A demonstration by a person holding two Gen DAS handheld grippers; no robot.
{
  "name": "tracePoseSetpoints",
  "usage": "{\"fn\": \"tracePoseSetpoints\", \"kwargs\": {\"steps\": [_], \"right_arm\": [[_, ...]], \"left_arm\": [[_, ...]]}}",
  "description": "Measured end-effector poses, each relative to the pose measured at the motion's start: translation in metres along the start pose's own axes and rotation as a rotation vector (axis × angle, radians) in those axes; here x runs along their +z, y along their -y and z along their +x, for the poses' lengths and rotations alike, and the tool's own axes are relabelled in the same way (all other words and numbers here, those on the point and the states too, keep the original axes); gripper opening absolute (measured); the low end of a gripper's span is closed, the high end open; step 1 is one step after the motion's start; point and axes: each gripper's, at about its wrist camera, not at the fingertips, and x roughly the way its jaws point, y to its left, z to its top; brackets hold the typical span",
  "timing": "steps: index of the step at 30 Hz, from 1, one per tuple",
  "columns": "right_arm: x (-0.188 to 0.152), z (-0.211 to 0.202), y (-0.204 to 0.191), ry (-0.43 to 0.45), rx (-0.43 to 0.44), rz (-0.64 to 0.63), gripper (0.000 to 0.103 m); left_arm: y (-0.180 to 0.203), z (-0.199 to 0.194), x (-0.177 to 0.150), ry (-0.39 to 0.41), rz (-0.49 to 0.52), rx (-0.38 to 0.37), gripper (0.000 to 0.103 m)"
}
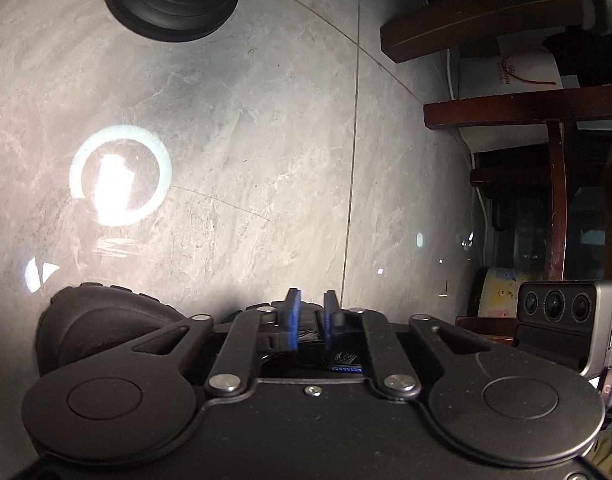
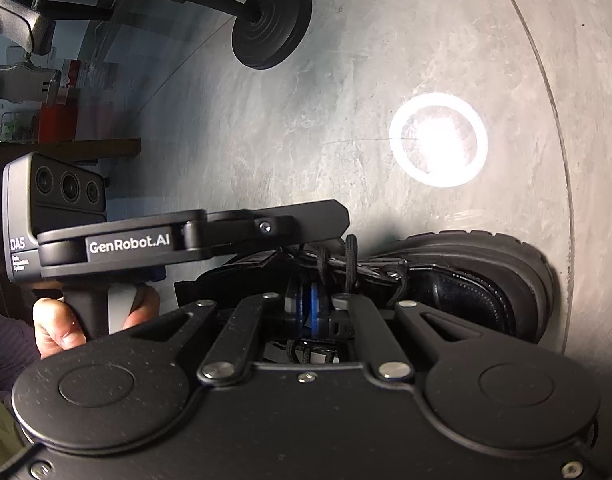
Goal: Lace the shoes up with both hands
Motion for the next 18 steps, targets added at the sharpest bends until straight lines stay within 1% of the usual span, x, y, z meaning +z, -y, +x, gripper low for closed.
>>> {"fn": "tracePoseSetpoints", "kwargs": {"steps": [3, 4, 5, 7, 9, 10, 12, 13, 17, 18], "right_arm": [[-0.001, 0.000, -0.002, 0.001, -0.006, -0.015, 0.005], [-0.001, 0.000, -0.003, 0.002, 0.000, -0.026, 0.007], [-0.001, 0.000, -0.004, 0.002, 0.005, -0.035, 0.015], [-0.002, -0.004, -0.007, -0.001, 0.017, -0.055, 0.027], [-0.003, -0.008, -0.010, -0.003, 0.016, -0.074, 0.030], [-0.003, -0.011, -0.012, -0.002, 0.012, -0.089, 0.034], [-0.006, -0.015, -0.015, -0.004, 0.007, -0.120, 0.046], [-0.008, -0.018, -0.018, -0.007, 0.005, -0.141, 0.056], [-0.018, -0.037, -0.027, 0.029, -0.026, -0.236, 0.064], [-0.021, -0.043, -0.029, 0.040, -0.036, -0.261, 0.064]], "left_arm": [[0.000, -0.005, -0.001, 0.028, -0.013, 0.003, 0.005], [0.001, -0.008, -0.001, 0.047, -0.015, 0.007, 0.004], [0.001, -0.010, -0.001, 0.055, -0.010, 0.009, 0.004], [0.004, -0.013, 0.000, 0.073, 0.013, 0.016, 0.003], [0.007, -0.015, -0.001, 0.085, 0.026, 0.027, 0.002], [0.007, -0.016, -0.001, 0.092, 0.027, 0.033, 0.002], [0.009, -0.019, 0.000, 0.109, 0.037, 0.038, 0.000], [0.010, -0.023, 0.001, 0.126, 0.043, 0.043, 0.000], [0.011, -0.034, 0.006, 0.160, 0.052, 0.046, 0.000], [0.011, -0.036, 0.006, 0.165, 0.049, 0.049, 0.000]]}}
